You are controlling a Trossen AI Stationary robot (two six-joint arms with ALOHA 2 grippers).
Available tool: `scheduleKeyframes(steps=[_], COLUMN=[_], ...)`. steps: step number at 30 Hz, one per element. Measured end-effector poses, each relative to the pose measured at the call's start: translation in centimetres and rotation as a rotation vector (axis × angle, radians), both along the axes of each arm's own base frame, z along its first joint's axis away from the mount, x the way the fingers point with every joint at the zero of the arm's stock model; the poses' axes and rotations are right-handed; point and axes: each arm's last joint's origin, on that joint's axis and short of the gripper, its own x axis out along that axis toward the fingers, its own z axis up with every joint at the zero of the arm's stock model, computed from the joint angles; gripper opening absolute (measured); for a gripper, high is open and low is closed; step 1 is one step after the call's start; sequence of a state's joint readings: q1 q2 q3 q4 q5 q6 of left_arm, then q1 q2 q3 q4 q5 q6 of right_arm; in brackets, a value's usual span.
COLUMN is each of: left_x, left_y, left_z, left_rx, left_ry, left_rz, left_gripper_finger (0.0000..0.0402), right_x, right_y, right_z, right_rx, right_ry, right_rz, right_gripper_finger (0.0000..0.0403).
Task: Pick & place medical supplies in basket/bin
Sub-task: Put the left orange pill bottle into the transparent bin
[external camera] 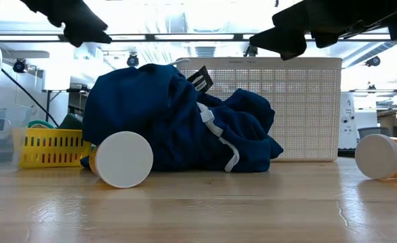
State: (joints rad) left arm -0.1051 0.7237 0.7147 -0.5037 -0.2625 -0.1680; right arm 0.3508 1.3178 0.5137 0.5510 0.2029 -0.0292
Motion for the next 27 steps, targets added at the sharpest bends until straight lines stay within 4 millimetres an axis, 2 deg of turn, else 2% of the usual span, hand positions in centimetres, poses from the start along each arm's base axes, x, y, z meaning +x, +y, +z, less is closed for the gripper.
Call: scheduleKeyframes(steps=[7, 17, 22, 27], left_x=[1.9, 4.9, 7.0, 8.0], left_y=[-3.5, -9.7, -11.2, -12.1], left_z=[-0.9, -1.2, -2.1, -3.4], left_rx=[0.031, 0.173, 0.172, 0.185], left_ry=[0.087, 0.138, 0.14, 0.178], left_rz=[-0.18, -0.281, -0.286, -0.368], left_gripper_finger=[0.0238, 0.0238, 0.0238, 0.0238], right_x=[0.0, 0.0, 0.0, 0.0], right_y=[0.0, 0.0, 0.0, 0.0], right_z=[0.0, 0.0, 0.0, 0.0], right_rx=[0.002, 0.002, 0.001, 0.0], right_ry=[-0.001, -0.001, -0.001, -0.001], right_rz=[-0.001, -0.001, -0.001, 0.0], right_gripper_finger=[0.0325, 0.0325, 0.0325, 0.0325])
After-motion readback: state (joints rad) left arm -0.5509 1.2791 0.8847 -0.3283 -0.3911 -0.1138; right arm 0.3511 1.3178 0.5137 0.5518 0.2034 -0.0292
